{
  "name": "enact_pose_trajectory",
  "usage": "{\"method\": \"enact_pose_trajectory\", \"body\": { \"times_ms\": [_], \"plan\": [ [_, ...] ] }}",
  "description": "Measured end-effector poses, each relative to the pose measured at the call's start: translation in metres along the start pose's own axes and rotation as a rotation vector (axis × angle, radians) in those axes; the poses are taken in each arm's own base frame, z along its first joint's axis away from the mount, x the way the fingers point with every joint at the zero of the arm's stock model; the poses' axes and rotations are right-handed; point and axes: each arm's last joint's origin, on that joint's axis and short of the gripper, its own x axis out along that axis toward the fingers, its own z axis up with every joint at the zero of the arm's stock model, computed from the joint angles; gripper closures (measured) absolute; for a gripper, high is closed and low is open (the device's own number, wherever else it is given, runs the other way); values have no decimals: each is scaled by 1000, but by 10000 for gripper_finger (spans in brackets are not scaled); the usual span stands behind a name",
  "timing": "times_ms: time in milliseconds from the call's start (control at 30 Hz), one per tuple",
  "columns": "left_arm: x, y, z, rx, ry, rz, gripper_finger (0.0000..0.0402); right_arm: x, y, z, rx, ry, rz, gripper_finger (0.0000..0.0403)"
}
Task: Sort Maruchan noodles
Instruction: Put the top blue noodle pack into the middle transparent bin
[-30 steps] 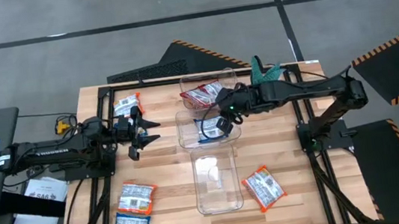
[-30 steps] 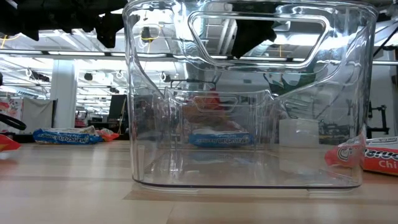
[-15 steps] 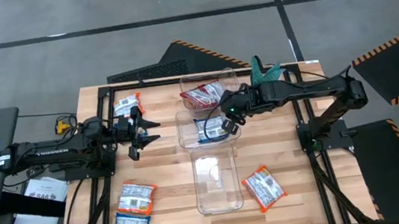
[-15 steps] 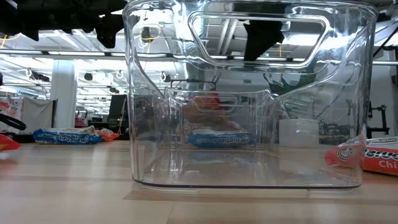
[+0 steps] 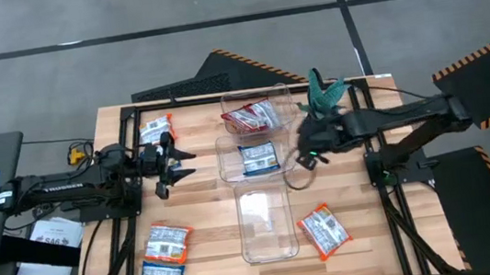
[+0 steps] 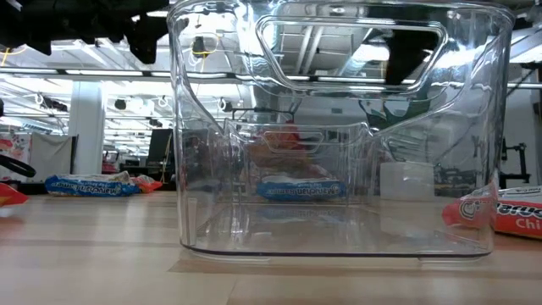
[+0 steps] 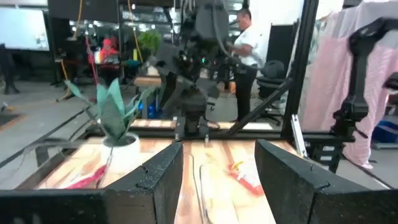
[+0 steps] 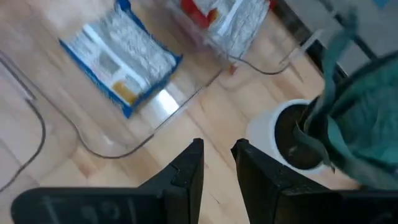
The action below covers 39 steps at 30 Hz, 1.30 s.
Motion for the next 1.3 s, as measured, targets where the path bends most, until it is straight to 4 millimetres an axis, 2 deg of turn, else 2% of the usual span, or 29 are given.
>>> {"method": "enact_pose_trajectory", "body": {
  "times_ms": [233,367,467,633,767,867,967,1100,1300],
  "plan": [
    [-2,0,1,20,-6,14,217,-25,-21,-59,140,-301,174,285],
    [-2,3,-1,28,13,117,217,-26,-25,-77,154,-494,263,284],
    [1,8,-7,43,92,245,217,-23,-27,-84,150,-572,311,284],
    [11,16,-3,75,423,484,217,-12,-27,-88,134,-625,309,284],
    [22,22,-1,-10,709,673,217,-4,-25,-86,146,-624,284,284],
    [28,26,-7,-47,917,806,217,2,-22,-85,140,-613,266,284],
    [33,29,-24,-88,1074,912,217,6,-17,-84,133,-603,253,284],
    [40,33,-48,-102,1213,971,217,10,-11,-83,116,-599,247,284],
    [48,38,-75,-50,1329,1021,217,11,-10,-82,113,-596,246,284]
  ]
}}
